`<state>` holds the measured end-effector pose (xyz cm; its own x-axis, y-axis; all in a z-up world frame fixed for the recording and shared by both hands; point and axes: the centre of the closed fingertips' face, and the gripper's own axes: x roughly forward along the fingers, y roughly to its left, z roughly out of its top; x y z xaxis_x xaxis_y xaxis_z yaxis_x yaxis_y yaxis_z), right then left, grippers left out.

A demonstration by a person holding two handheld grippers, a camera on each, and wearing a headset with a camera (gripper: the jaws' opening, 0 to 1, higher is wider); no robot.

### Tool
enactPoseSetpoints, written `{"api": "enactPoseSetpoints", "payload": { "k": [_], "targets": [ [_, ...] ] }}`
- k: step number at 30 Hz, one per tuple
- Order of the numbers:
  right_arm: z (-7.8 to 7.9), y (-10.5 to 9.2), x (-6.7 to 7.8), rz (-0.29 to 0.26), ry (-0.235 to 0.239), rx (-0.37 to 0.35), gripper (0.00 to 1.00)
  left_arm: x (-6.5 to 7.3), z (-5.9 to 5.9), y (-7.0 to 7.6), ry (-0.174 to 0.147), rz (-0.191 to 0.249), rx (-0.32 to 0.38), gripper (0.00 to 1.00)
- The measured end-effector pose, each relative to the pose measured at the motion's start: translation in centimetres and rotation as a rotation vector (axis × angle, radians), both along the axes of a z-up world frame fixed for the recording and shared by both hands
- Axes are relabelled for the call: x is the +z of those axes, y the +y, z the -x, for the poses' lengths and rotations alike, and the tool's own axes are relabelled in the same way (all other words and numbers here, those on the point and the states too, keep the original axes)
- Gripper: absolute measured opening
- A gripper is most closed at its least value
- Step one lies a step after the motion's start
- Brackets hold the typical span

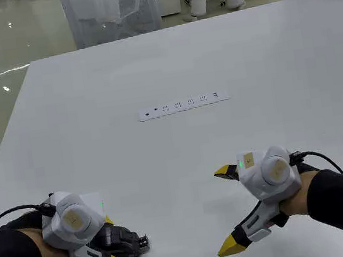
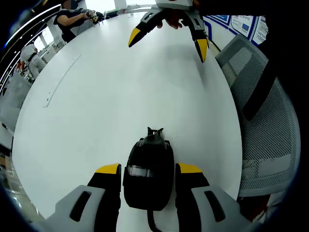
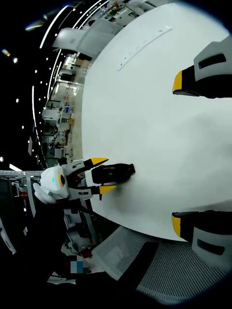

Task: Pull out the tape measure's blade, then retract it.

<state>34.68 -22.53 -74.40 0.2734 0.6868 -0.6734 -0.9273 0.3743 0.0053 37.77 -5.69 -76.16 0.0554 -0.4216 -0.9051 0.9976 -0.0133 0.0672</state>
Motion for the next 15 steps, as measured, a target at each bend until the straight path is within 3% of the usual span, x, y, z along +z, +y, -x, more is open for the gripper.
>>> {"api": "enactPoseSetpoints", "payload": {
  "k": [5,15],
  "targets": [
    [-0.2,1.2,-0.5,-0.001,0.011,0.010,0.99,-0.1,-0.1,0.1,-0.025,-0.014,-0.020,0.33],
    [-1.5,3.8,-1.2,0.010,-0.003,0.027,0.99,-0.3,-0.1,0.1,-0.023,-0.044,-0.041,0.32]
  ]
}}
